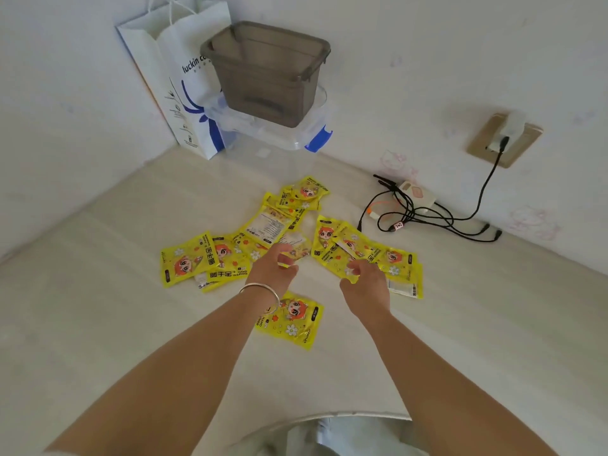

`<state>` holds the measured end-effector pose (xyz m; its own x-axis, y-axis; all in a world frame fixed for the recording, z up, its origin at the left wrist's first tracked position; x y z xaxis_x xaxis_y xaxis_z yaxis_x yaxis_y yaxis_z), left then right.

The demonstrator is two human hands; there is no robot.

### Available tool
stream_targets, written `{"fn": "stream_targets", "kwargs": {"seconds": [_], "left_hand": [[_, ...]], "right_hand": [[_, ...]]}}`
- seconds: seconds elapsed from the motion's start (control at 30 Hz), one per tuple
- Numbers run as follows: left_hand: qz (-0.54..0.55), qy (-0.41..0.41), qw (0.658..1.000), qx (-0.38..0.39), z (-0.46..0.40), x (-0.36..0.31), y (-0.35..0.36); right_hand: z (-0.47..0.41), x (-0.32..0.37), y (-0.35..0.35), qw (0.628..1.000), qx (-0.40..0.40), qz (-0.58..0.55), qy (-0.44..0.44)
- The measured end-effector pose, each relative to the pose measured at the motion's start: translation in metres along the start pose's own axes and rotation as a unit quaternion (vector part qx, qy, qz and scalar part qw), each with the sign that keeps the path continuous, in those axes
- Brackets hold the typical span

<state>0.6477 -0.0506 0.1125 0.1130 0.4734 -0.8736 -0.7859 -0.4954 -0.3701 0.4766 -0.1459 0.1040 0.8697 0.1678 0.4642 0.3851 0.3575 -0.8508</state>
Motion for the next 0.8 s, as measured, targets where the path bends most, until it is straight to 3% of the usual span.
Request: {"fn": "stream_targets", "kwargs": {"seconds": [0.23, 0.43, 0.7, 0.8], "left_hand": [[0.006, -0.050, 0.998, 0.041, -0.047, -0.010, 0.045], [-0.035, -0.078, 0.995, 0.049, -0.075, -0.011, 0.063], [-0.073, -0.093, 0.993, 0.027, -0.108, -0.011, 0.079], [-0.116, -0.117, 0.984, 0.067, -0.111, -0.013, 0.088]], "right_hand": [[-0.045, 0.003, 0.011, 0.972, 0.047, 0.212, -0.094], [-0.069, -0.002, 0.028, 0.942, 0.086, 0.310, -0.099], [-0.088, 0.005, 0.026, 0.914, 0.006, 0.382, -0.137], [-0.090, 0.010, 0.025, 0.909, -0.028, 0.390, -0.142]]}}
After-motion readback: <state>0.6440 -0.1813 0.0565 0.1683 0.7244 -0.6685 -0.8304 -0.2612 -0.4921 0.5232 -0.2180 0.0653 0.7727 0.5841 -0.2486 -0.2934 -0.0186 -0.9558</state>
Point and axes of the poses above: each hand's wrist, its own z-axis away from the middle knuckle, its own y-axis out of the palm, x = y × z, the point moved 6 cm from there along -z, towards the middle knuckle, and after that the axes turned 10 degrees about z, right-handed, at the moved point
